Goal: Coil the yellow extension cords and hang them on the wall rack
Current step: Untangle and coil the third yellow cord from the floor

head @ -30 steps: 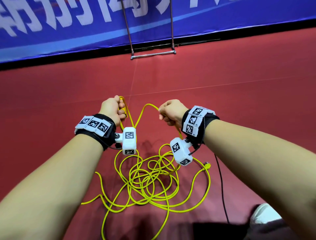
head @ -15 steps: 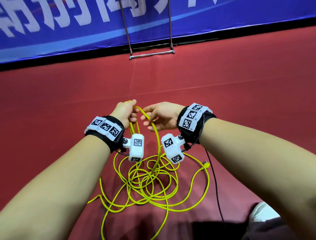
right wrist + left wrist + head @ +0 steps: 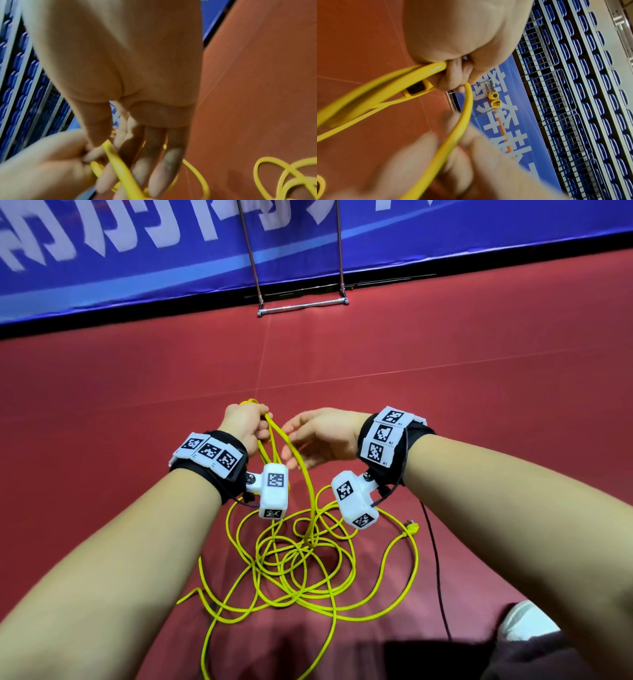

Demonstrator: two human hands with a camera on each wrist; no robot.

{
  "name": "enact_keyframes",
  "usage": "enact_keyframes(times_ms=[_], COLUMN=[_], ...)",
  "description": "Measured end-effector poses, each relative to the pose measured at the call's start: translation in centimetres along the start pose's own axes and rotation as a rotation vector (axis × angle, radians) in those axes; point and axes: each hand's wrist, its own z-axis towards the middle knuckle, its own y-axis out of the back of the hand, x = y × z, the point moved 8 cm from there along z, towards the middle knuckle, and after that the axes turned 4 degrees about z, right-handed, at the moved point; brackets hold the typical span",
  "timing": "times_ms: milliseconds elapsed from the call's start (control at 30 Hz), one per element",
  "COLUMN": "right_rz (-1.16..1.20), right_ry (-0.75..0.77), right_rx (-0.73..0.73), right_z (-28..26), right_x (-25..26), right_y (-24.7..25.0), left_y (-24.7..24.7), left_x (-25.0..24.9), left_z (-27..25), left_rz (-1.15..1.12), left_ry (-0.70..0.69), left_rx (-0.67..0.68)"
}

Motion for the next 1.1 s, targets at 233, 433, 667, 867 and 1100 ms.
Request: enact_keyframes(times_ms=[233,433,667,867,1100], right_rz=[-0.04,0.015,0.104,0.192,0.093], right_ry=[0.084,0.218,0.194,0.127,0.112], right_rx=[-0.071,-0.326,-0.469,-0.381,-0.3], right_z=[0.3,0.2,0.5,0.5,0.3], right_x=[0.3,2.4,1.9,2.1,1.6], right_y=[0.5,1.8,2.6,1.9,0.6], left_y=[1.0,1.2,-0.9,-2.3,-3.3], left_x=[-0.8,-0.4,-0.1,0.3,0.5], left_z=[0.1,0.0,-0.9,-1.7,-1.7], left_rz=[-0.12,-0.056,-0.003,-0.016,-0.081], left_ry=[0.013,0.063,0.101,0.11,0.101], left_rx=[0.038,0.082,0.185,0.23,0.23])
